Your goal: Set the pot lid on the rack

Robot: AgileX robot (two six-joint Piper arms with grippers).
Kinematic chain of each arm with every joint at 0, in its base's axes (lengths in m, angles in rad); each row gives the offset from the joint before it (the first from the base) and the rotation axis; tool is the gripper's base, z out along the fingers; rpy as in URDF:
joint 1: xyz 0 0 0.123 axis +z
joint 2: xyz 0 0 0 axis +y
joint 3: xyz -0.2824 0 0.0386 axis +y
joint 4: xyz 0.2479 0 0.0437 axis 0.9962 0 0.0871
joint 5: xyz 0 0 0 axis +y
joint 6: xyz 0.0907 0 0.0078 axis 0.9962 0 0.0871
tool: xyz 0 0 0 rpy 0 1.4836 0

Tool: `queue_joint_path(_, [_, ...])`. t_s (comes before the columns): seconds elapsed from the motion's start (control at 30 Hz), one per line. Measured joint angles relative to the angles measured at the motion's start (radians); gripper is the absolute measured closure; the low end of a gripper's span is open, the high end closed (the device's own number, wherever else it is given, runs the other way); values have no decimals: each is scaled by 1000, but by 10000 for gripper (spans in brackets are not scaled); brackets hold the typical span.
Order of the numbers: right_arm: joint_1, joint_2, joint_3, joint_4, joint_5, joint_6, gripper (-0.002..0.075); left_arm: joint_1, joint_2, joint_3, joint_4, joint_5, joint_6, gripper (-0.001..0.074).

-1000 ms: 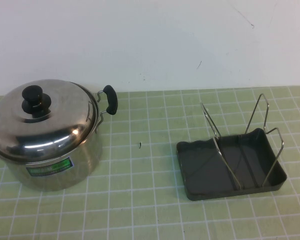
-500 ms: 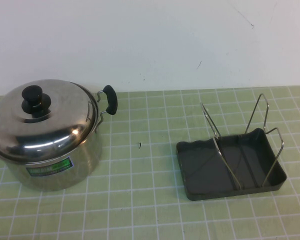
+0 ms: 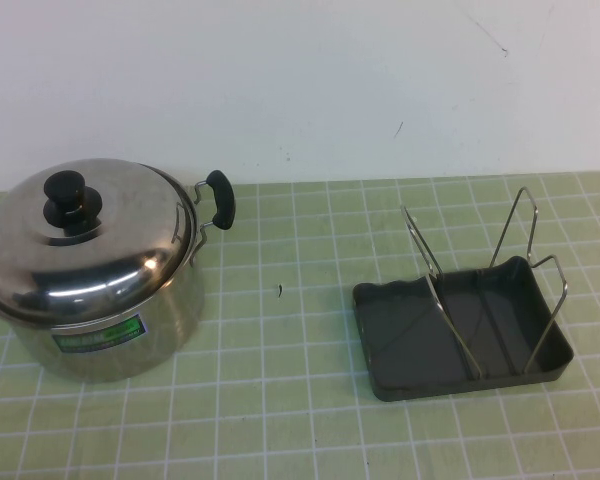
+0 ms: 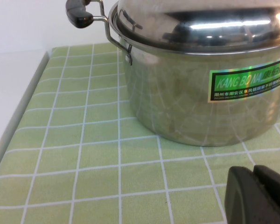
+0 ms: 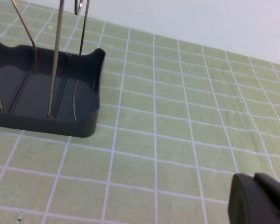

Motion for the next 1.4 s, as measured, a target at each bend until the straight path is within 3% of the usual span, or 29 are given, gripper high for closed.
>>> queue_joint_path(0.23, [0,0,0,0,0,0,727,0,0,0,-21,-2,-9,737])
queue_joint_path(0.3, [0,0,0,0,0,0,727,0,0,0,-125,-15,-77,737])
queue_joint_path(0.43, [0,0,0,0,0,0,727,0,0,2,-614,-44,-341,737])
queue_joint_path(0.5, [0,0,0,0,0,0,727,0,0,2,-761,-65,-387,737])
queue_joint_path(0.7, [0,0,0,0,0,0,727,0,0,2,-873,-152,-299,737])
queue_joint_path(0.9, [0,0,0,0,0,0,727,0,0,-27,-851,-146,-106,737])
queue_joint_path(1.03, [0,0,0,0,0,0,727,0,78,-215,-668,-60,159,737])
queue_joint_path(1.23, [0,0,0,0,0,0,727,-15,375,-453,-400,-58,256,727])
queue_joint_path(1.3, [0,0,0,0,0,0,727,-51,463,-492,-336,-104,258,682])
queue_joint_path(1.4, [0,0,0,0,0,0,727,-126,591,-508,-158,-231,236,526])
